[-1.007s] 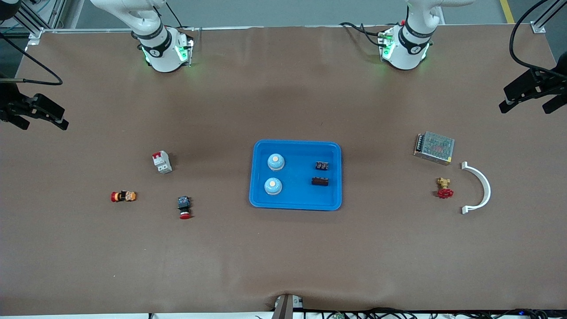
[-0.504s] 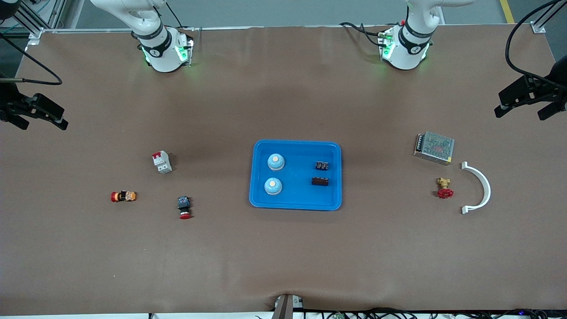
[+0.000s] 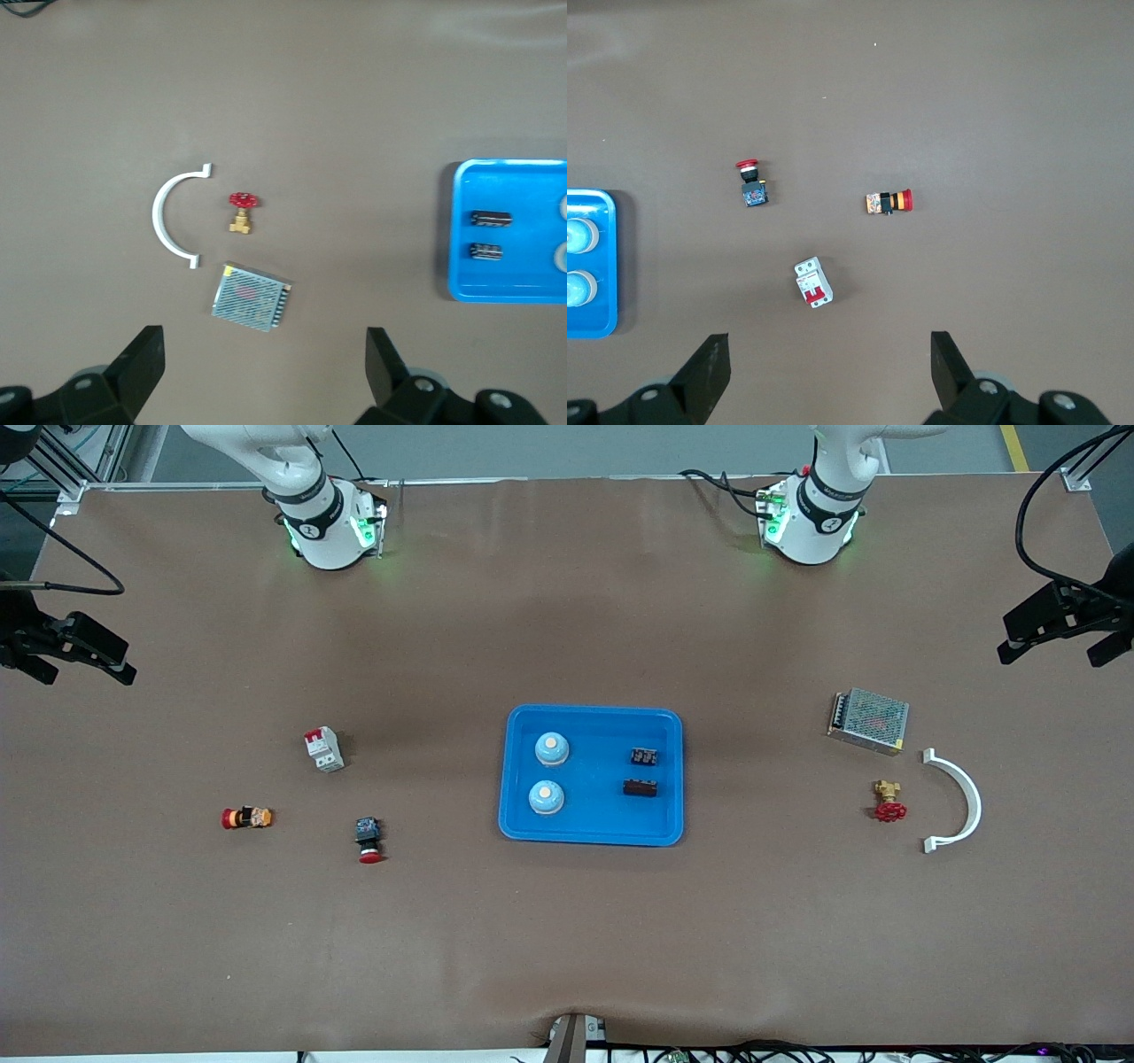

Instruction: Place electrolytic capacitor and blue bell in tray

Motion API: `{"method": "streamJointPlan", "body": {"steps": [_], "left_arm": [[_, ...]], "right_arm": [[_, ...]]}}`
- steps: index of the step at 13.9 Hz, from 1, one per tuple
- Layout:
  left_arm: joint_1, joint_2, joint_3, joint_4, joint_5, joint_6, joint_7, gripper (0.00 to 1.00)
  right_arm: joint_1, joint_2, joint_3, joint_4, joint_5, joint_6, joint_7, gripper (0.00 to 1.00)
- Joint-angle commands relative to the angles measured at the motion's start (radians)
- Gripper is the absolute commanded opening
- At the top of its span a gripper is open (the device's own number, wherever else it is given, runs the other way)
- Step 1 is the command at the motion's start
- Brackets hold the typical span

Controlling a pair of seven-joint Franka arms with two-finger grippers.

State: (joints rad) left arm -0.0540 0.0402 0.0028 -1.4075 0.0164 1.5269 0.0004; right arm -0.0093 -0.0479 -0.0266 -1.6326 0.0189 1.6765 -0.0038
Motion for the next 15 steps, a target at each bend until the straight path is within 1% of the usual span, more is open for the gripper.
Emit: {"method": "streamJointPlan", "body": {"steps": [1, 5, 12, 15], "left_arm": [[0.0, 0.006, -0.017, -0.008, 0.034, -0.005, 0.01, 1.0], [0.003, 0.012, -0.017, -0.005, 0.013, -0.069, 0.018, 1.0], [-0.003, 0.02, -0.026, -0.01, 0.025, -0.082, 0.015, 1.0], [-0.003, 0.02, -0.041, -0.008, 0.028, -0.082, 0.01, 1.0]], "right_arm": [[-0.008, -0.004, 0.007, 0.011, -0.005, -0.014, 0.016, 1.0], [-0.008, -0.004, 0.007, 0.011, -0.005, -0.014, 0.016, 1.0], [-0.008, -0.006, 0.007, 0.011, -0.007, -0.014, 0.015, 1.0], [-0.008, -0.006, 0.007, 0.011, -0.005, -0.014, 0.016, 1.0]]}}
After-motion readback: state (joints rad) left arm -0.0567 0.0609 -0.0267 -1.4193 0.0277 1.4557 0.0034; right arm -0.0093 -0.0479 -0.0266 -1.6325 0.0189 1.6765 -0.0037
